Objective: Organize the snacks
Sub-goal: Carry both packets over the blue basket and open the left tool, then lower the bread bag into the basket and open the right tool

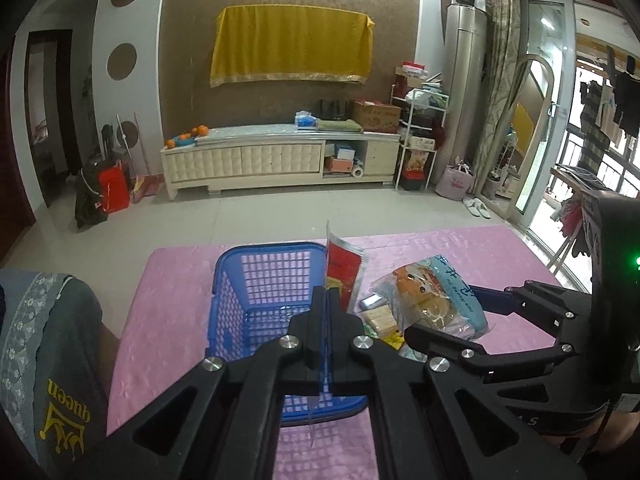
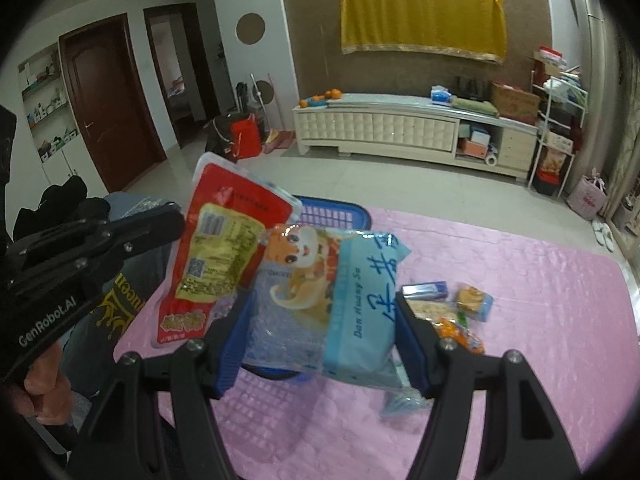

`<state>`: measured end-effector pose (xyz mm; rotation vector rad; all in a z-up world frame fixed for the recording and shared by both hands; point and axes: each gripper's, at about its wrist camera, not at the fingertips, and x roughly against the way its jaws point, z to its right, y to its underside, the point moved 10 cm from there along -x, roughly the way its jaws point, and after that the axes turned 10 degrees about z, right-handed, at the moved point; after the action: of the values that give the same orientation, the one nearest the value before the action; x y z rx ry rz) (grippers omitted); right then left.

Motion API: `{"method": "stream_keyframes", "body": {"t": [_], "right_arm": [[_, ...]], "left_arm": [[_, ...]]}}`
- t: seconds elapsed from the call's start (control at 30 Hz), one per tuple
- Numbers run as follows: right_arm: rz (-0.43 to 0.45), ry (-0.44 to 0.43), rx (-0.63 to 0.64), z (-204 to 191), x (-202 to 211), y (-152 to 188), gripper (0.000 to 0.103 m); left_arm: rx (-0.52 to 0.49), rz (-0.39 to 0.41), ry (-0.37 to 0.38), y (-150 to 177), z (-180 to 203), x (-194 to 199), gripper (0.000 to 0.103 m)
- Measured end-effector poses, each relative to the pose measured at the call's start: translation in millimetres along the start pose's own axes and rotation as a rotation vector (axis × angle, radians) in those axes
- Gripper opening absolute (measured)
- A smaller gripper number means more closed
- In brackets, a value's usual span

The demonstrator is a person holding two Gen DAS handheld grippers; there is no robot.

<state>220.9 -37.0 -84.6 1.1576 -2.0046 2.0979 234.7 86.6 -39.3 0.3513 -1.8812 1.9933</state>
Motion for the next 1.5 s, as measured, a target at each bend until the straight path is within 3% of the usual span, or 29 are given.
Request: {"method": "stream_keyframes", "body": {"t": [0.73, 0.8, 0.87, 1.07, 1.5], "right_arm": [[-0.134, -0.019, -0.016, -17.3, -66.5, 30.9, 0.071], [-0.139, -0.022, -0.013, -19.7, -67.6, 31.9, 0.071], [-0.143, -0.025, -0.009, -21.9, -68.6, 32.0, 0.071], [-0.14, -0.024, -0.013, -25.0, -64.1, 28.6, 0.071], [-0.127, -0.02, 0.056, -54.9, -59.7, 16.4, 0.071]], "left_arm": [[0.049, -0.163, -0.032, 68.2, -45.7, -63.9, 0.0], [0.044, -0.166, -0.051, 71.9, -50.5, -64.5, 0.005], [0.044, -0.167, -0.077, 73.8, -53.1, -62.7, 0.029], [0.092, -0.171, -0.139, 74.0, -71.6, -46.6, 0.053], [0.065, -0.131, -0.146, 69.4, -83.7, -14.9, 0.074]]}}
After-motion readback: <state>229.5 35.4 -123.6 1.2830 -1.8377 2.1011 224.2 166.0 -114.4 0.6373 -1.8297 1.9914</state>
